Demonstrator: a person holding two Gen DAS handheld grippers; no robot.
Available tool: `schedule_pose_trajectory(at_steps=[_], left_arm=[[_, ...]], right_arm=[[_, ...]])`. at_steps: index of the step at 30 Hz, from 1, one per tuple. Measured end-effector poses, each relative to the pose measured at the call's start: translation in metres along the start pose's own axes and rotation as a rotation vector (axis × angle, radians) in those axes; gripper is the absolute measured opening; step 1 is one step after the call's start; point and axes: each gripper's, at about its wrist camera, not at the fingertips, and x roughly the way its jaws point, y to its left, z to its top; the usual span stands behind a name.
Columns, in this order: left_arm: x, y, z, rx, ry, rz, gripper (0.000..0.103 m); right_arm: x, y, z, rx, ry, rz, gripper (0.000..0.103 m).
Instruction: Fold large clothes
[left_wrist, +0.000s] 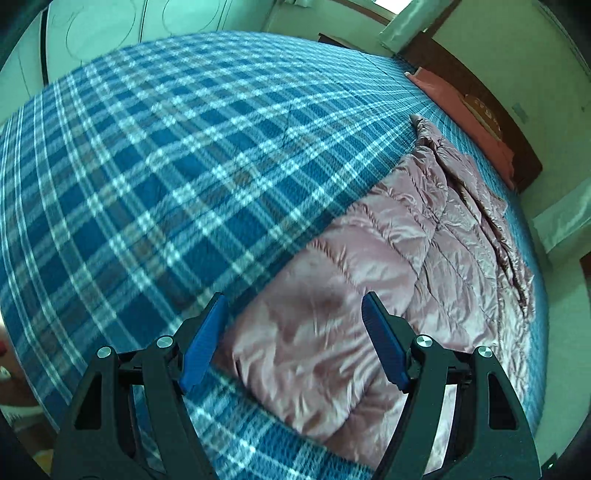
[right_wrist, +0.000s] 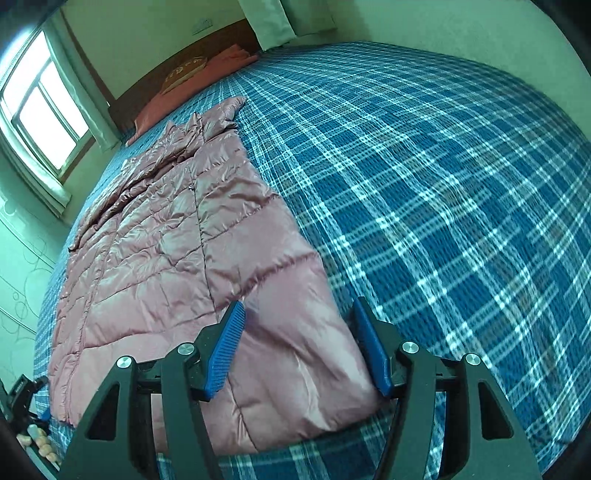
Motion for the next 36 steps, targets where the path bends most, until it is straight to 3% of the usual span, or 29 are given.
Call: schedule_pose_trajectory(at_steps=[6, 14, 21, 26, 30, 32, 36], left_arm=[[-0.012, 0.016, -0.014, -0.105, -0.01, -0.06, 0.074], [-0.02, 0.029, -0.032, -0.223, 0.048, -0.195, 0.074], [-0.014, 0.024, -0.035, -0.235, 0.049, -0.249, 0.074], [-0.005, 0.011, -0.03, -0.214, 0.05, -0.302, 0.074], [0.002, 0.002, -0.027, -0.179, 0.027, -0.295, 0.074], [0.004, -0.003, -0.023, -0.161, 0.022, -0.3, 0.067], [0.016, -0.008, -0.018, -0.159, 0.055, -0.317, 0.041]], right_arm=[[-0.008, -0.015, -0.007, 0.098, -0.021, 0.064, 0.061], [-0.008, -0.02, -0.018, 0.228, 0.01, 0.254, 0.062], [-0.002, -0.004, -0.024, 0.248, 0.036, 0.374, 0.062], [0.004, 0.001, -0.022, 0.25, 0.016, 0.386, 0.062], [0.011, 0.006, -0.013, 0.251, 0.016, 0.392, 0.06], [0.016, 0.01, -0.01, 0.241, 0.022, 0.396, 0.057], [0.025, 0.013, -0.008, 0.237, 0.044, 0.386, 0.031]])
